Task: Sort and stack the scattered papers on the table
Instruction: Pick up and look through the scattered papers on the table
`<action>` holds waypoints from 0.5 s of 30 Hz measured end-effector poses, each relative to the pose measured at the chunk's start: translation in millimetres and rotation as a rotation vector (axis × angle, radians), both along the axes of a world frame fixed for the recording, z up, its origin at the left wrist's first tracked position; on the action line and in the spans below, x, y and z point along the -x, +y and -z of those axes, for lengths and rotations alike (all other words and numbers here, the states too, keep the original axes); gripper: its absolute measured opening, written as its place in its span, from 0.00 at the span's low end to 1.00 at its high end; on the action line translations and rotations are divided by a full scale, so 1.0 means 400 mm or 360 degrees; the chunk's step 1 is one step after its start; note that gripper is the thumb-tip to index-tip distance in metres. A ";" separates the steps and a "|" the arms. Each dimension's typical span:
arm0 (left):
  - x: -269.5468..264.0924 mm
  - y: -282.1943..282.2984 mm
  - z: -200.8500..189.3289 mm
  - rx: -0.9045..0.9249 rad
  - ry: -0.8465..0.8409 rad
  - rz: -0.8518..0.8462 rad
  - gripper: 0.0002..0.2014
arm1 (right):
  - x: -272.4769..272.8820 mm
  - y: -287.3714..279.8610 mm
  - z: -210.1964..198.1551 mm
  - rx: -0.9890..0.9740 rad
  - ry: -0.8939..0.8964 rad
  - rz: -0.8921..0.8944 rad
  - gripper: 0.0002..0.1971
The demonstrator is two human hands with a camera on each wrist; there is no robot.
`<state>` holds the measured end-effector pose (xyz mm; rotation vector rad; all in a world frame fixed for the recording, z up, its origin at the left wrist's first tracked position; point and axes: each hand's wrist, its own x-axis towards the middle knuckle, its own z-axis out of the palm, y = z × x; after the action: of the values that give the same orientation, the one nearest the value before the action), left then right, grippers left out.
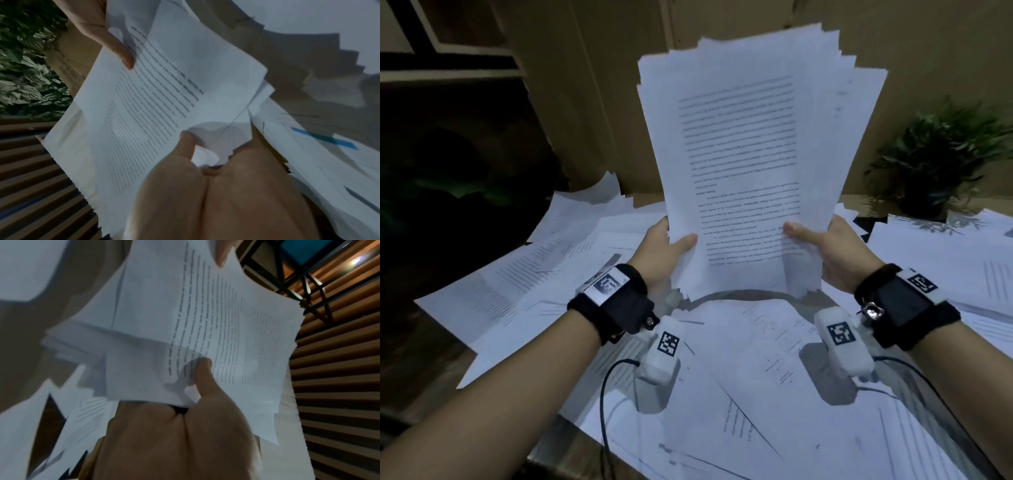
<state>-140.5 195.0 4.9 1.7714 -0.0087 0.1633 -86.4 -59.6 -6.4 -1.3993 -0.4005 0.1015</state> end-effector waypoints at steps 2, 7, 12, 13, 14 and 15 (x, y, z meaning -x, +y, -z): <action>0.004 -0.001 -0.003 0.0132 0.0119 0.0067 0.19 | -0.003 0.006 -0.011 -0.0024 -0.0007 0.0001 0.20; 0.027 0.024 -0.012 0.0595 0.0722 0.0368 0.17 | -0.011 0.011 -0.007 0.0016 0.0000 0.0069 0.17; 0.039 0.039 -0.010 0.0845 0.1014 0.0541 0.23 | -0.003 -0.003 -0.021 0.0023 0.0049 -0.0045 0.16; 0.043 0.039 -0.010 0.0899 0.1044 0.0547 0.22 | -0.002 -0.007 -0.027 0.0024 0.0057 -0.0077 0.16; 0.048 0.039 -0.010 0.0945 0.1073 0.0548 0.22 | -0.001 -0.011 -0.033 0.0028 0.0061 -0.0109 0.16; 0.051 0.040 -0.008 0.0972 0.1109 0.0571 0.24 | 0.001 -0.014 -0.039 0.0024 0.0067 -0.0134 0.16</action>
<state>-161.0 211.0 8.2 1.1150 0.2041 -0.6515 -86.7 -65.2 9.0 -1.3932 -0.4243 0.2029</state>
